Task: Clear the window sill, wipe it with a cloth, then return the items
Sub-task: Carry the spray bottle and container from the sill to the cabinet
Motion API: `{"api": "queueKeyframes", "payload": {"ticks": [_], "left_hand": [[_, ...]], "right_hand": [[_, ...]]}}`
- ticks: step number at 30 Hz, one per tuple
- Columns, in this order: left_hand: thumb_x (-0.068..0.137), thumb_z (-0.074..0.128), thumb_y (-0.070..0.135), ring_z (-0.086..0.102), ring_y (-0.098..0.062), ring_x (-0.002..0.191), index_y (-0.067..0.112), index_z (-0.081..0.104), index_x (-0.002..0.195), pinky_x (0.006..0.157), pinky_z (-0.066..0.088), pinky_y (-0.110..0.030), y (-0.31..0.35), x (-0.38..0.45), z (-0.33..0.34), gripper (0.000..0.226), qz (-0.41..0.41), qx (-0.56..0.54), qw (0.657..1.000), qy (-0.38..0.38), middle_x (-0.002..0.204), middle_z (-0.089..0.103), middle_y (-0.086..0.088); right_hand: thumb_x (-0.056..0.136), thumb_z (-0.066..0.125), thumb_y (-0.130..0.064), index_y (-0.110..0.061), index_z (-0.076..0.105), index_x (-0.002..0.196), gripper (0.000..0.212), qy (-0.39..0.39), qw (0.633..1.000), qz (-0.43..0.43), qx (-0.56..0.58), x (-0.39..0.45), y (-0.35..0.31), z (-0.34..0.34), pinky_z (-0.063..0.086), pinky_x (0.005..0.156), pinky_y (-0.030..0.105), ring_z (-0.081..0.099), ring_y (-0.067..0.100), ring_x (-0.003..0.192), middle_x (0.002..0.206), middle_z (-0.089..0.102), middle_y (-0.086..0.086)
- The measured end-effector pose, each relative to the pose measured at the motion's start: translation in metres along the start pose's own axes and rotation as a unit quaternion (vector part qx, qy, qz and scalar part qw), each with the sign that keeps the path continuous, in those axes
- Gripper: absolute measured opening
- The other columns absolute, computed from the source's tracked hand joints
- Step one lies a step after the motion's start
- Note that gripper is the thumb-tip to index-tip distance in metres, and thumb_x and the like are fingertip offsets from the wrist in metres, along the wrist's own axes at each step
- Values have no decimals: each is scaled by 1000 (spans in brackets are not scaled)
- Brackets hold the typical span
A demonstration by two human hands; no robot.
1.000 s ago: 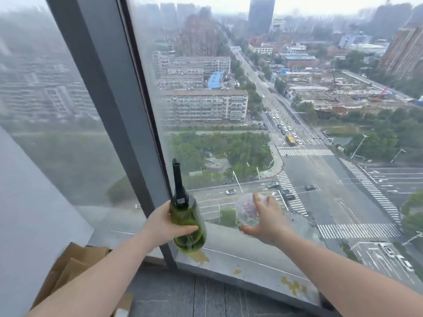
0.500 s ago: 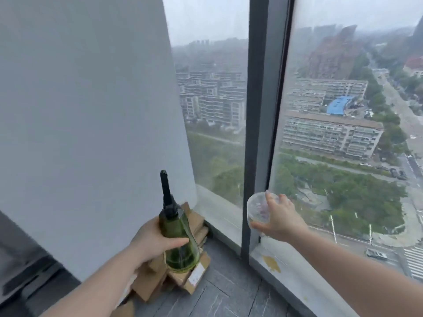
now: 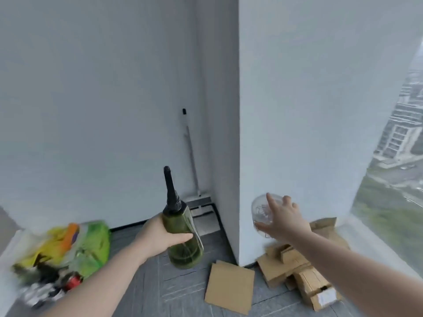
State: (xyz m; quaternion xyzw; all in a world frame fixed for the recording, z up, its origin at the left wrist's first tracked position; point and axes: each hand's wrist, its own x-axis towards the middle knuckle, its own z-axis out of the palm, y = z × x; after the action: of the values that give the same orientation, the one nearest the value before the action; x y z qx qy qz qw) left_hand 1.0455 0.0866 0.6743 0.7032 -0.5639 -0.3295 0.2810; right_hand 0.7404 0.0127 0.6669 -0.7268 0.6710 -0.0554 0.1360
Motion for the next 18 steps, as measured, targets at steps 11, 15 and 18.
{"api": "queueKeyframes", "payload": {"ticks": [11, 15, 18], "left_hand": [[43, 83, 60, 66, -10, 90, 36, 64, 97, 82, 57, -37, -255, -102, -301, 62, -178, 1, 960, 216, 92, 70, 15], [51, 85, 54, 64, -13, 93, 37, 63, 91, 88, 53, -37, -312, -128, -362, 49, -218, -17, 936, 274, 96, 69, 13], [55, 86, 50, 63, -13, 92, 38, 64, 88, 87, 53, -36, -351, -136, -399, 41, -257, -28, 918, 301, 94, 69, 14]], "right_hand": [[77, 55, -69, -41, 2, 150, 94, -74, 962, -262, -39, 3, -413, 103, 46, 97, 43, 30, 32, 134, 146, 22, 12], [76, 54, -69, -39, 6, 150, 93, -92, 933, -344, -47, 12, -529, 139, 44, 99, 43, 34, 32, 131, 143, 26, 12], [77, 53, -70, -40, 5, 150, 93, -107, 915, -385, -49, 26, -607, 170, 46, 96, 43, 34, 32, 131, 145, 24, 12]]}}
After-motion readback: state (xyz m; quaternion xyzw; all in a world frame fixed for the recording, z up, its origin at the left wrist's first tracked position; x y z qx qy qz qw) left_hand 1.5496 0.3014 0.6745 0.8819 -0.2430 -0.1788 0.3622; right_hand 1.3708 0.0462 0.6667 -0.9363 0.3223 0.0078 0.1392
